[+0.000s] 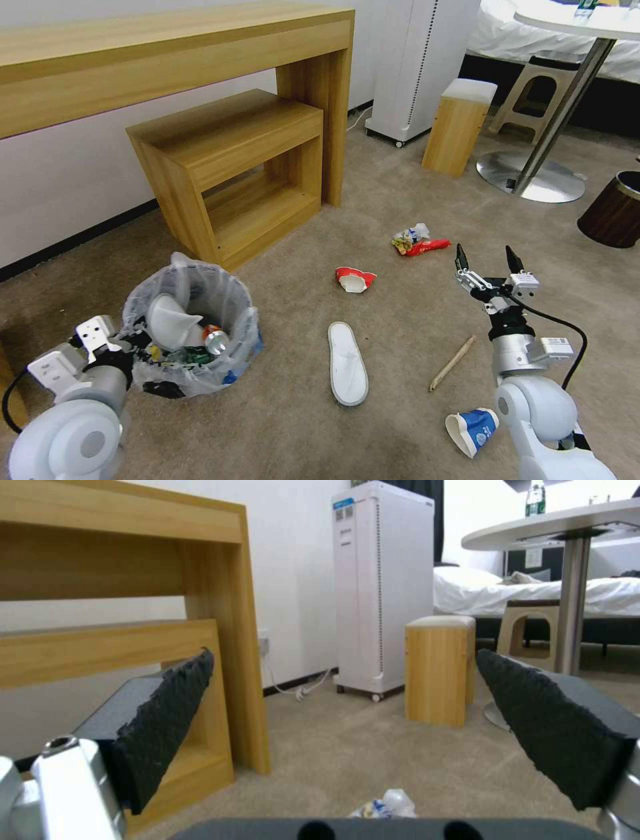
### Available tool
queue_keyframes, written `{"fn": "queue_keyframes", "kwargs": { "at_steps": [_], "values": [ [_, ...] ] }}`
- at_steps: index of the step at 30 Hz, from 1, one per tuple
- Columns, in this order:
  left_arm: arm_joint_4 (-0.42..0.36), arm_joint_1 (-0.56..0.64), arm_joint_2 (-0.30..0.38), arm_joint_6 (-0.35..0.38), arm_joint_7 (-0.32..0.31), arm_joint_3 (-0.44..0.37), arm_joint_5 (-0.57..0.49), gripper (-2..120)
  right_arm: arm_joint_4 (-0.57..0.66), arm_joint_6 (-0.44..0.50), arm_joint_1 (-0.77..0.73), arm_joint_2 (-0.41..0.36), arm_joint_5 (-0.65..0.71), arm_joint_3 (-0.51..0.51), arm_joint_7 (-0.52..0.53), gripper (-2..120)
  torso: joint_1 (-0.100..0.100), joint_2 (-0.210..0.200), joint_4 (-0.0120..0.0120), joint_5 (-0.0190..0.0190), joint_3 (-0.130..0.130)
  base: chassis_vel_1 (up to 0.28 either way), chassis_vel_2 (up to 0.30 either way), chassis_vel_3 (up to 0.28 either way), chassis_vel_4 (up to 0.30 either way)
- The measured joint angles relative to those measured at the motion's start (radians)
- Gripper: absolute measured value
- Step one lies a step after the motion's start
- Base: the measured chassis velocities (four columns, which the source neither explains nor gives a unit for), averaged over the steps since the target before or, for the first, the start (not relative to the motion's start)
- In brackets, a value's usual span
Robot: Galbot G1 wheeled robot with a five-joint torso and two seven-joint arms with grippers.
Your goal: Pick up the trash bin and place the garbage on the floor into it.
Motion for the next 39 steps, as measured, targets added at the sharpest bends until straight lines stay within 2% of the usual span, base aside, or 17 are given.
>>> {"fn": "queue_keyframes", "kwargs": {
  "at_steps": [19, 34, 39],
  "values": [
    [0.009, 0.001, 0.004, -0.003, 0.007, -0.002, -0.005, 1, 0.000, -0.002, 0.000, 0.002, -0.005, -0.005, 0.001, 100, 0.000, 0.000, -0.0001, 0.0000, 0.000, 0.000, 0.000, 0.000, 0.000],
    [0.099, -0.010, 0.020, -0.014, 0.020, -0.175, -0.076, 1, -0.010, -0.002, 0.012, 0.004, -0.005, -0.017, 0.002, 100, 0.000, 0.000, 0.0000, 0.0000, 0.000, 0.000, 0.000, 0.000, 0.000],
    [0.112, -0.011, 0.025, -0.014, 0.020, -0.201, -0.091, 1, -0.011, -0.002, 0.014, 0.004, -0.006, -0.017, 0.002, 100, 0.000, 0.000, 0.0000, 0.0000, 0.000, 0.000, 0.000, 0.000, 0.000]
  ]
}}
